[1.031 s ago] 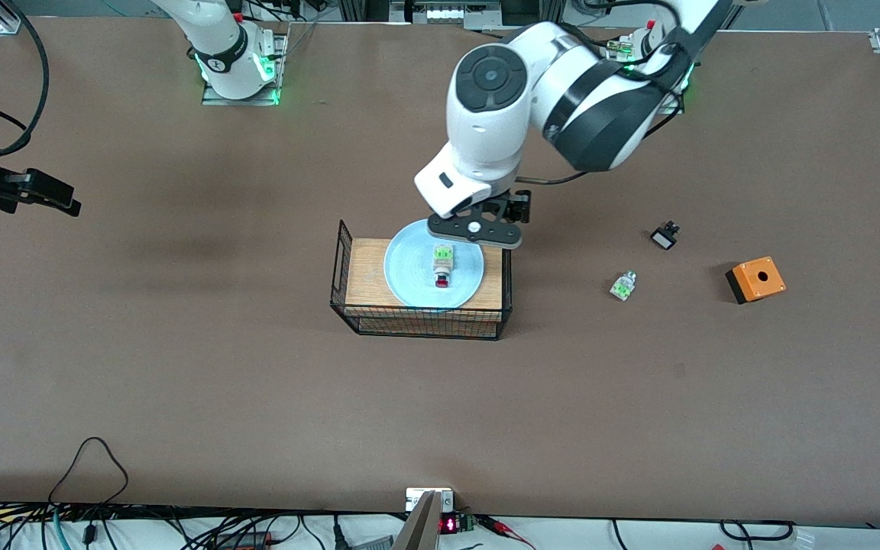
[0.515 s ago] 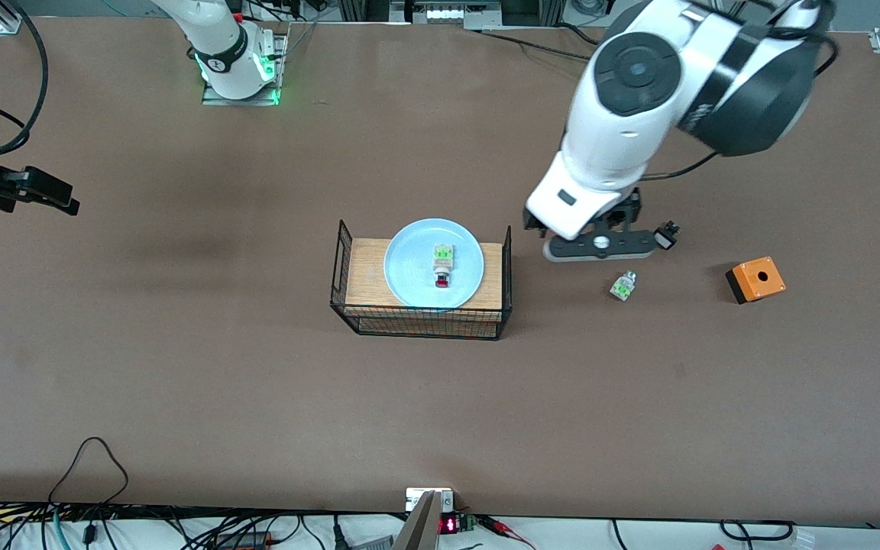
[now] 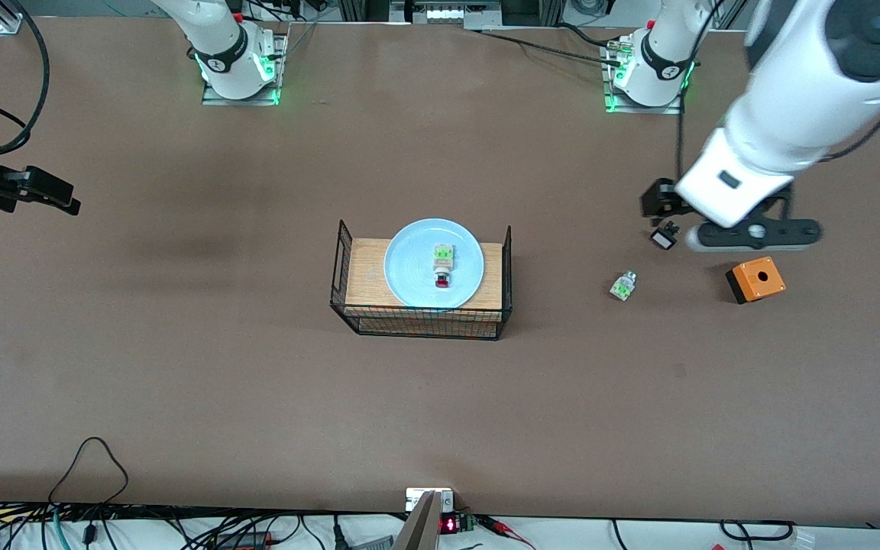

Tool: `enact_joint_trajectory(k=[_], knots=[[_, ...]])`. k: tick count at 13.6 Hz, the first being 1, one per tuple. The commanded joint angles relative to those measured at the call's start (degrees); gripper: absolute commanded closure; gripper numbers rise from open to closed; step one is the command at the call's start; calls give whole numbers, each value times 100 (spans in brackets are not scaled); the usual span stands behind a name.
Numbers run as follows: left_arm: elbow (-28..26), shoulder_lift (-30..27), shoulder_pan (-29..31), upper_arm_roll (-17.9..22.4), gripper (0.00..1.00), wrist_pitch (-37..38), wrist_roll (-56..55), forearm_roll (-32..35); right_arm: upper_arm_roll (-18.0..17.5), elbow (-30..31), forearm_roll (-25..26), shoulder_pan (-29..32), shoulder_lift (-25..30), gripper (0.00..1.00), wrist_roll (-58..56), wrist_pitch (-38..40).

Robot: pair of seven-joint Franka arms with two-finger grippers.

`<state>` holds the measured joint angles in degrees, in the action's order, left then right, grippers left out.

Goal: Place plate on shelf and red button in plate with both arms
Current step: 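Open the left gripper to release the button onto the plate and raise it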

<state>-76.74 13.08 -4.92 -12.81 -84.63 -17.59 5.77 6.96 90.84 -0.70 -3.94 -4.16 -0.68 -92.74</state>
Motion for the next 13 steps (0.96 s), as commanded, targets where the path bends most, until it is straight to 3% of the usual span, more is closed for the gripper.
enact_joint_trajectory(k=[1,3,5,13], knots=[[-1208,-893,35,680,0,-710,990,-330,-10,66,79,-19,99,0,-37,-25],[-1919,-1411,235,815,0,-1351,1178,-331,-10,66,79,-19,99,0,-38,-25],[-2466,-1791,535,815,0,-1487,1335,-348,-10,66,79,-28,108,0,-38,-25],[-2380,-1827,518,850,0,-889,1302,-366,-10,66,79,-72,99,0,-55,-25]])
